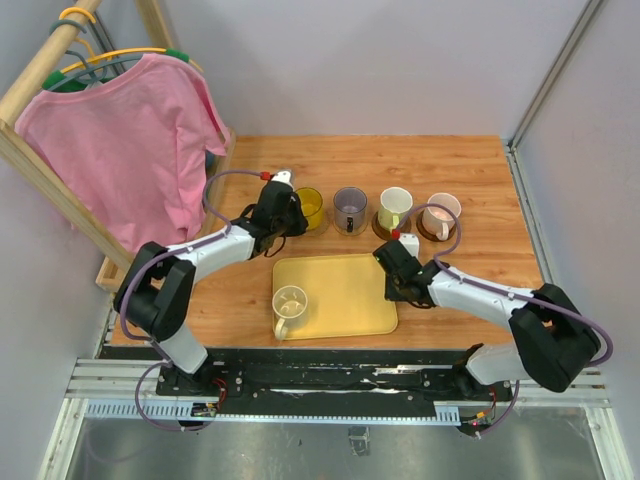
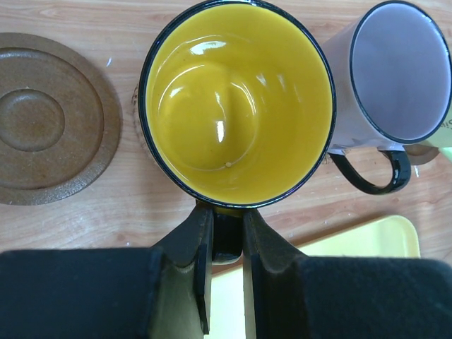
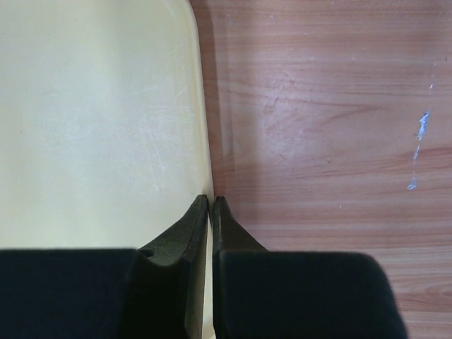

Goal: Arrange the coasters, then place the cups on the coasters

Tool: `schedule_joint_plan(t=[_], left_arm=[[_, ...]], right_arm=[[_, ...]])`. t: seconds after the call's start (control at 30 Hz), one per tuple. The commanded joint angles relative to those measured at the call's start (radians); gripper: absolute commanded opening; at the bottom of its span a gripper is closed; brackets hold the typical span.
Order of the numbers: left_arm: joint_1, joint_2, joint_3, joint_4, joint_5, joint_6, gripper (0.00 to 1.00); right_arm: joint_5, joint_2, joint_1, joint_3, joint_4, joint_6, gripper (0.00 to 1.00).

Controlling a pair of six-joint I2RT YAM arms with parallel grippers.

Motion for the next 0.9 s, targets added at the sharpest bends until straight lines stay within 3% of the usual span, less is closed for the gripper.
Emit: schedule_joint_plan(t=[0.0,0.87], left_arm=[[0.004,0.005,0.052,0.075,-0.002,-0.003,0.01],[0.004,0.079,0.09,0.071,-0.019,-0.024,0.01]], right_arm=[[-0.018,-0.012,0.01,-0.034,-0.116,-0.001,0.01],[-0.032,0.032,0.035,-0.035,-0.114,0.019,0.01]])
